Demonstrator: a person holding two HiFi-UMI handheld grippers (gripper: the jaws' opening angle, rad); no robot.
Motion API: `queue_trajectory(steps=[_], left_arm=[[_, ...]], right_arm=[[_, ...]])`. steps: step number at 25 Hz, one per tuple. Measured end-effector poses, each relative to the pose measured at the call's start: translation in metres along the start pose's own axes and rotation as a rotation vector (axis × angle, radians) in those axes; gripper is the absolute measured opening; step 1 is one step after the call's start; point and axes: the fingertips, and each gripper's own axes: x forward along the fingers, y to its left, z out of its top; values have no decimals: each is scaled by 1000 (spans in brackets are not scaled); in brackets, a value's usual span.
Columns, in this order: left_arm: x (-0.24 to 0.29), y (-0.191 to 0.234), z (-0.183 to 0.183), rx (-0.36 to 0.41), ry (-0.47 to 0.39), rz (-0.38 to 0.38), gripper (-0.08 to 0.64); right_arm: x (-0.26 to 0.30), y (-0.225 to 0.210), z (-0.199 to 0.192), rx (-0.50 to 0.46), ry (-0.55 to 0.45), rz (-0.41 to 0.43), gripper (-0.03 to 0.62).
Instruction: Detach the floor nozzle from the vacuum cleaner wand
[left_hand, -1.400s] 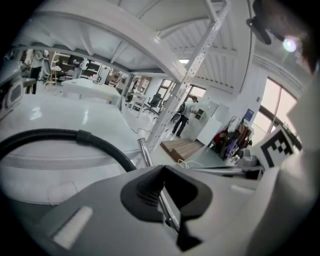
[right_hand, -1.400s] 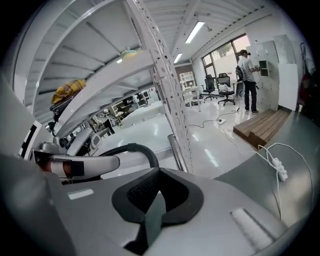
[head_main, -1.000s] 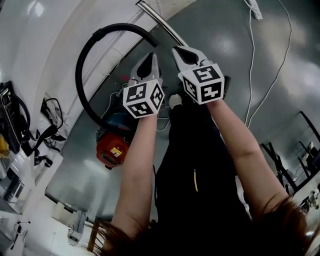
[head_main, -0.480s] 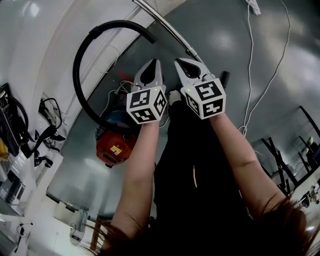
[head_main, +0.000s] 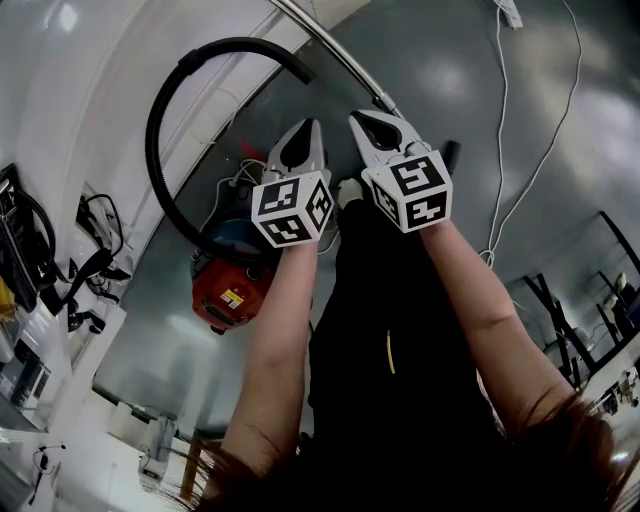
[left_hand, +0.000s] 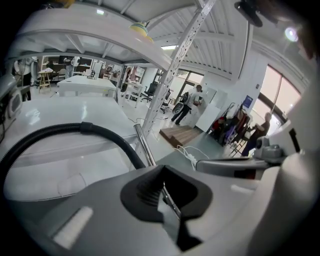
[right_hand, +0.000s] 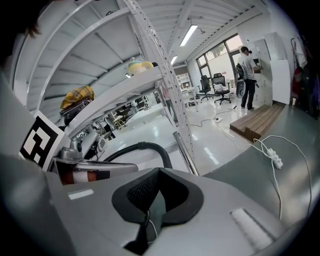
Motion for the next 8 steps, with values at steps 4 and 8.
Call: queue_trajectory(steps=[4,8], left_arm=[[2,2,-1,-29,-5,4,11],[5,0,-3,-50,0,11,9]], right_arm=[[1,2,5,5,-18,8,-3],[2,1,4,13,-8,12,-3]])
